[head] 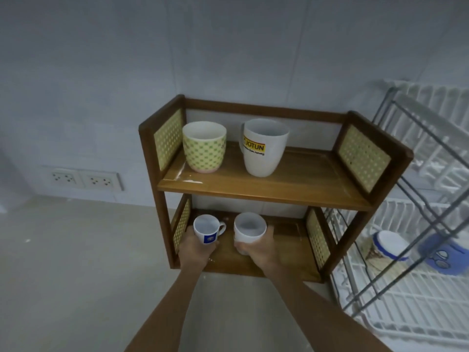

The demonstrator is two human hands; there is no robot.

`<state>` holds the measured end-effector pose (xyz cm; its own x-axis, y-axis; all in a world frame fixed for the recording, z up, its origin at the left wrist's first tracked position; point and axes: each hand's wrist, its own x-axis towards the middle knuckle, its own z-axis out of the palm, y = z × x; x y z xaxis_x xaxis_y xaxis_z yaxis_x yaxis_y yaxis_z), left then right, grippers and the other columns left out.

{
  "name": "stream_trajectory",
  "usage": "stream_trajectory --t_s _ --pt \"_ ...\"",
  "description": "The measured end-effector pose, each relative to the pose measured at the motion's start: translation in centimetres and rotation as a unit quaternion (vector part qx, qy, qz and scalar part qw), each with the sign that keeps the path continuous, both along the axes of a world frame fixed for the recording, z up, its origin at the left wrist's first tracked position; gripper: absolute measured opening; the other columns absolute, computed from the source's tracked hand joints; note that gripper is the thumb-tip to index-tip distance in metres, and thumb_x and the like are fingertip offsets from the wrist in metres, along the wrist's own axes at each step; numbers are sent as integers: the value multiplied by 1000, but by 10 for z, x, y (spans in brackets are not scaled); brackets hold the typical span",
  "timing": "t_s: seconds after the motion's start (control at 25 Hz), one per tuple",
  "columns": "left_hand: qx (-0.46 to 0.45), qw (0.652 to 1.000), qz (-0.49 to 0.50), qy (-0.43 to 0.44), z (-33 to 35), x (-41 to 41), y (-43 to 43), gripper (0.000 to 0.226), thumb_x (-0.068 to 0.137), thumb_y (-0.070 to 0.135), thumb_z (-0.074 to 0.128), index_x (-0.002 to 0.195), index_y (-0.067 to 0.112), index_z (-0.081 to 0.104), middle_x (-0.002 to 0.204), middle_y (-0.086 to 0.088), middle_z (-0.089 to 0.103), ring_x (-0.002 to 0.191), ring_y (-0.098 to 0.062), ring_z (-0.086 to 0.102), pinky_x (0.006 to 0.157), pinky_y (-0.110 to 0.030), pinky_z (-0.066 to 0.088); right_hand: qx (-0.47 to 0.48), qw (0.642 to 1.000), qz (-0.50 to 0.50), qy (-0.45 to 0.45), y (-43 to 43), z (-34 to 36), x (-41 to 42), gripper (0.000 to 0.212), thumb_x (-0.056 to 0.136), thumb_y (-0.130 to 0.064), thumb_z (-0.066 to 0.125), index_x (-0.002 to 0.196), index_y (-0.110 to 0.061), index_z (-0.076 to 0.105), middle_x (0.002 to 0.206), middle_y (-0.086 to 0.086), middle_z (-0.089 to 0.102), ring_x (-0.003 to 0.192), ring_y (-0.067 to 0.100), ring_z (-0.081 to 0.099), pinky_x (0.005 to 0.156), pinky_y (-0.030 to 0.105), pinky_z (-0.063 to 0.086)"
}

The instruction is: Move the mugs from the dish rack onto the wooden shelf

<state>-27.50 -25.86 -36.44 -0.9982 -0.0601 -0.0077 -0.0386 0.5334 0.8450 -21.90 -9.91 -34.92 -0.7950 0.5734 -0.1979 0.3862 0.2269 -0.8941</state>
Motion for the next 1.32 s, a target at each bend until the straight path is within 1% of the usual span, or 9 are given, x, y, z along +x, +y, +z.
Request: stream_trajectory --t_s 0.16,0.32,0.4,0.52,0.68,0.8,0.96,1.16,1.32 --pt "29 1000 -9 -2 -3 7 0 75 66 20 87 130 10 50 127 -12 61 118 -29 55 99 -39 43 9 999 39 -7 4 1 5 99 51 -30 93 129 -19 34 124 1 55 115 20 53 99 38 45" --pt "65 998 -2 -6 18 24 4 74 73 14 82 135 3 43 133 -16 55 124 -32 50 103 -46 43 -8 997 76 27 1 17 25 67 72 -24 82 126 -23 42 122 -2 58 116 16 53 87 20 43" --pt "72 997 17 25 30 53 10 74 79 8 75 140 -1 33 139 -22 45 129 -36 44 103 -50 42 21 993 114 38 -2 33 49 63 82 -25 73 135 -20 39 134 1 54 123 16 50 92 23 40" --pt "-21 985 -103 136 37 114 22 84 81 -1 67 149 4 18 154 -17 25 140 -29 27 108 -37 37 75 981 175 17 4 55 103 80 90 -37 63 150 -12 17 153 5 35 139 21 35 108 30 34" --pt "-69 933 -219 278 57 172 44 66 84 3 66 143 8 36 147 -10 40 134 -19 37 101 -23 35 185 952 230 81 40 81 200 73 92 -34 58 151 -23 17 156 -4 27 142 9 26 115 29 30" --pt "-52 886 -288 359 73 208 71 51 85 5 61 135 9 49 136 -9 51 126 -15 45 103 -24 39 232 932 239 144 84 98 266 59 89 -30 57 144 -30 35 148 -13 41 133 -1 38 104 16 39" --pt "-28 800 -395 452 82 250 130 44 83 4 58 126 13 53 128 -7 57 121 -17 51 103 -26 39 356 898 171 194 161 101 310 37 86 -10 63 123 -16 60 127 -6 59 115 7 56 84 25 54" --pt "-107 733 -473 477 93 264 220 38 76 2 66 113 10 67 114 -7 66 108 -22 60 93 -31 44 507 843 177 -29 275 98 284 44 90 -14 60 132 -9 51 144 9 46 131 25 45 103 37 40" --pt "-425 626 -420 501 100 235 293 50 77 6 69 125 10 56 133 -13 54 126 -32 48 107 -46 35 641 714 202 -199 348 96 244 53 91 -20 55 141 -14 40 158 1 21 147 21 13 117 48 13"
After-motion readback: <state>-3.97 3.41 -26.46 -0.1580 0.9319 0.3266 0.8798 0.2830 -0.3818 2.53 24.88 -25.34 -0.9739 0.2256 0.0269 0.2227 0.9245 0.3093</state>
